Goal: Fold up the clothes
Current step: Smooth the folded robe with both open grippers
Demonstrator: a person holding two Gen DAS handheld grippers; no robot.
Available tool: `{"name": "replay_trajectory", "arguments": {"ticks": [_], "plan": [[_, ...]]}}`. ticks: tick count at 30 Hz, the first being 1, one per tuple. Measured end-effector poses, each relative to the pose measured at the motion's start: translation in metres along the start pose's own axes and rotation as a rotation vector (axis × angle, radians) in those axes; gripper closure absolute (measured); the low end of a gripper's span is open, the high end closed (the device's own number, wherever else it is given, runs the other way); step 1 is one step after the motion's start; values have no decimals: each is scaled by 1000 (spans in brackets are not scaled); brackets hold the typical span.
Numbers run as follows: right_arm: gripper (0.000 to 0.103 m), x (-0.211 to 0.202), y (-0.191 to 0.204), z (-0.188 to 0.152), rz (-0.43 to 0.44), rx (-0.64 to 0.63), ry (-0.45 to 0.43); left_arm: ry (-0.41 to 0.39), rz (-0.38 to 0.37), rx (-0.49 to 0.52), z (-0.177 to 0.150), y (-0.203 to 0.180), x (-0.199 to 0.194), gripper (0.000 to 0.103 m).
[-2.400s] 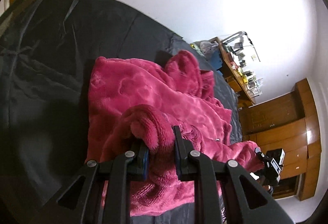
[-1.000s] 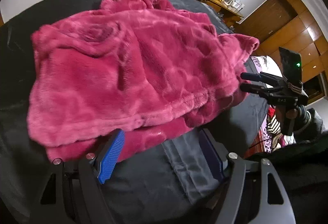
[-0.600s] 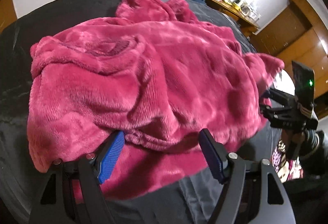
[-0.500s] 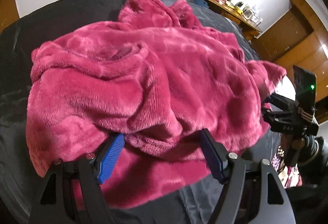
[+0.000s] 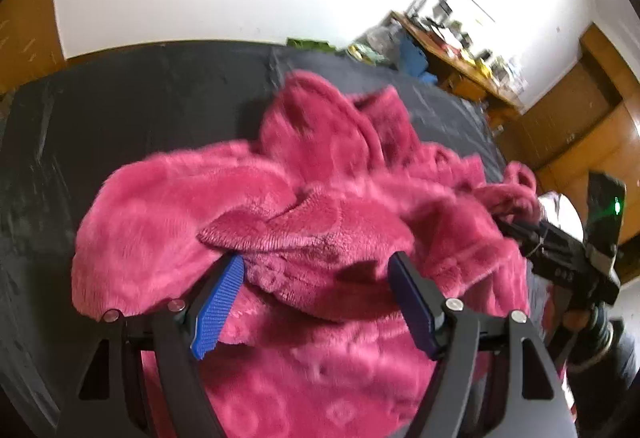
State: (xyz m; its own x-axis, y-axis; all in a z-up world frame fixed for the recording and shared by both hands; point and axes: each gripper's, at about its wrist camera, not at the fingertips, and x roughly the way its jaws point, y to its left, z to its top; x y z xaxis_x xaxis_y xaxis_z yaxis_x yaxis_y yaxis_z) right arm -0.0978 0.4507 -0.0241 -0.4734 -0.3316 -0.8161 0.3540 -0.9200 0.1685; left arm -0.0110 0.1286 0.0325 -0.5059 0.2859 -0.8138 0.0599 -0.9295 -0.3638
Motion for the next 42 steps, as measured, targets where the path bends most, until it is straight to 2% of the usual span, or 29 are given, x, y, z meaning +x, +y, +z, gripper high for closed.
{"name": "replay_trajectory", "arguments": {"ticks": [5,8,15,18,23,27,30,34,38,42], "plan": [[31,-2,-6,13,-17,51,-42,-32,22,-47,24,6,9,25],[31,-10,0,10,-16,41,-68,-46,16,-51,24,6,4,25],[31,-21,20,-8,30,-25,-50,-171,18,-64,17,6,-36,25],[31,-19,24,-18,59,-42,-8,-152,8,16,9,0,-44,25],[31,13,24,-29,0,-96,116,-35,42,200,-15,-17,-21,25],[31,29,14,-10,-23,-59,95,13,53,239,-21,-21,1,25],[31,36,0,11,-71,-8,55,2,97,216,-7,-19,18,25],[31,48,-20,29,-115,49,45,-56,124,149,22,-19,32,25],[31,62,-31,33,-158,60,60,-37,209,91,34,-14,55,25],[31,64,-35,30,-163,52,60,-26,234,27,33,-3,61,25]]}}
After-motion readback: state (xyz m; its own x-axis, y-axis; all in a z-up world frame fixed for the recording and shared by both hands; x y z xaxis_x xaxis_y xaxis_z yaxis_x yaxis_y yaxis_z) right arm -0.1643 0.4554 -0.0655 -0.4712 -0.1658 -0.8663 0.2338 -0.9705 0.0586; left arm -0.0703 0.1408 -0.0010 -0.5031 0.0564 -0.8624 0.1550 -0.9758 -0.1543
